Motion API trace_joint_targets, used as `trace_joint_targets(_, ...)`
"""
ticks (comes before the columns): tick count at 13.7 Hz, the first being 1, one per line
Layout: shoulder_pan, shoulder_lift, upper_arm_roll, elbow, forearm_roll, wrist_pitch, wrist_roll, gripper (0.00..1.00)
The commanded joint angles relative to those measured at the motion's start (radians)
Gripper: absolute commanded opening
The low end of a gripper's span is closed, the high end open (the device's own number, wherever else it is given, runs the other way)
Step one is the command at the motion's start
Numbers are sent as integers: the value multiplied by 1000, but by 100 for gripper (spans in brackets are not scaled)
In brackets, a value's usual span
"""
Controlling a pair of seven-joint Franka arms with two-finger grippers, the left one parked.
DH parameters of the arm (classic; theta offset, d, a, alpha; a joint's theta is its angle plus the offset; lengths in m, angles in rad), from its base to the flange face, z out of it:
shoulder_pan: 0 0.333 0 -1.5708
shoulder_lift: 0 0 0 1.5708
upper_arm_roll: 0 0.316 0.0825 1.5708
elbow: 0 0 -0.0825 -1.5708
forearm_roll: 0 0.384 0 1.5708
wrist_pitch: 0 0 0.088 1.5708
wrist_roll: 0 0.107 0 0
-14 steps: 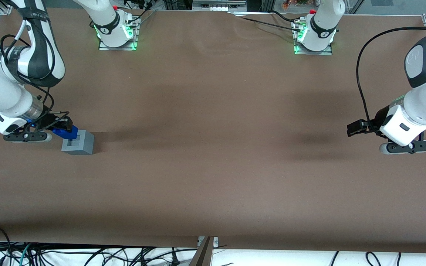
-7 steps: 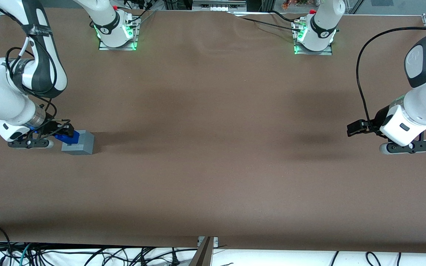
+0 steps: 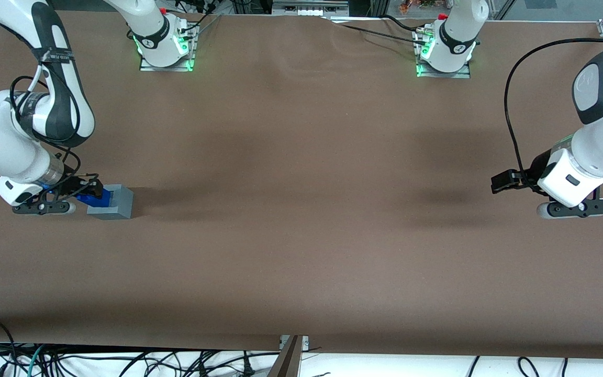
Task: Insert blue part into gray base with right arm
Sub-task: 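Lower the blue block into the gray base's hole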
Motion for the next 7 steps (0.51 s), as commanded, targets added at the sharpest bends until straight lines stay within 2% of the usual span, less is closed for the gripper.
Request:
trace_joint_targets(1, -23, 29, 5, 16, 66, 16, -87, 45)
trace_joint_targets(7, -32, 37, 6, 11, 66, 12, -124, 47)
